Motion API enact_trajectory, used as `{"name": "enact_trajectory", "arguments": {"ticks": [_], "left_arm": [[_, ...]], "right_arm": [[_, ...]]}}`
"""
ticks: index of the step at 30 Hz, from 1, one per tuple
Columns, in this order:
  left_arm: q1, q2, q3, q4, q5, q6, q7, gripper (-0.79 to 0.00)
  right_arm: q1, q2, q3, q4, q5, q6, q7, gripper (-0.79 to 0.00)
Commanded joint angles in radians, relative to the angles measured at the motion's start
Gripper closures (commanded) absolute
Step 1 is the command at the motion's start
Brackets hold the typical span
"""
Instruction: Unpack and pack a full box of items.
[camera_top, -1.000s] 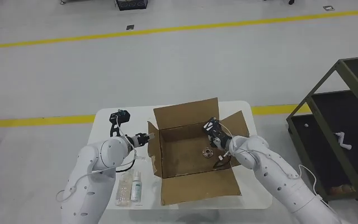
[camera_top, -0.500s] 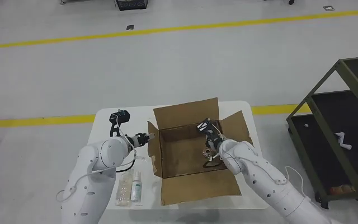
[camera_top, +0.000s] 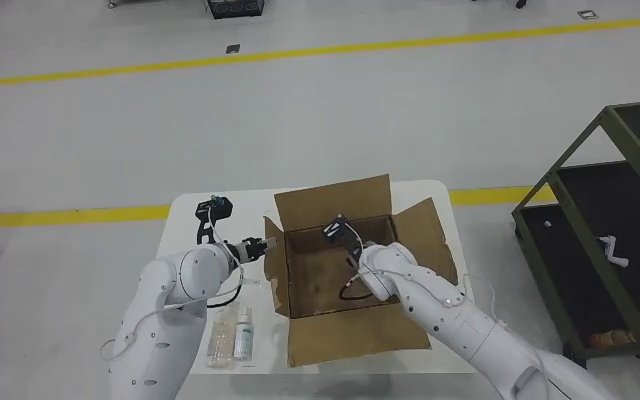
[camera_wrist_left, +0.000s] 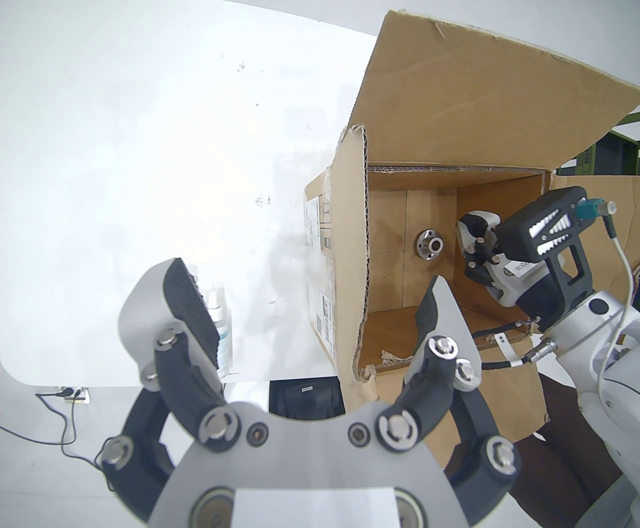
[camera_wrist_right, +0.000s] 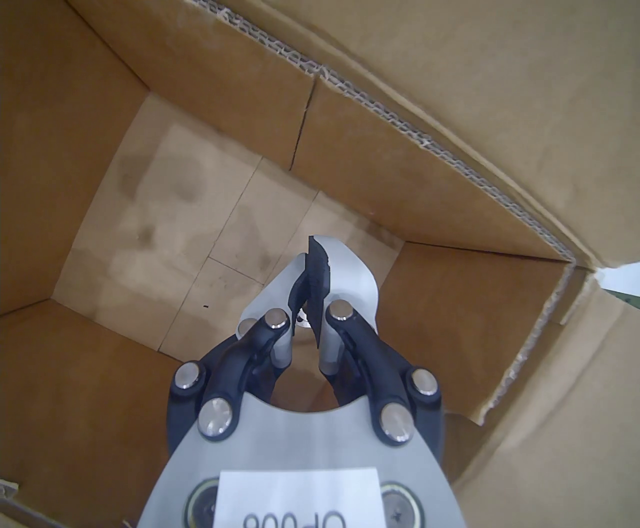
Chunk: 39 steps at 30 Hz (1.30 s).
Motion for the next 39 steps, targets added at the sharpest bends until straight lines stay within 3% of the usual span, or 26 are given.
{"name": "enact_trajectory", "arguments": {"ticks": [1,18,27,39], "left_arm": [[0.0,0.0,0.0,0.0,0.0,0.0,0.0,-0.785],[0.0,0.0,0.0,0.0,0.0,0.0,0.0,-0.785],[0.0,0.0,0.0,0.0,0.0,0.0,0.0,-0.785],[0.0,0.0,0.0,0.0,0.0,0.0,0.0,-0.785]], "right_arm": [[0.0,-0.008,-0.002,0.023,0.009,-0.009,0.007,0.0],[-0.022,-0.011,-0.004,0.008,-0.011,-0.012,-0.011,0.0],[-0.039,-0.033,-0.023,-0.053,-0.109,0.053,0.203,0.0],[-0.076,-0.026,0.063,-0.039,-0.137,0.055,0.25,0.0]]}}
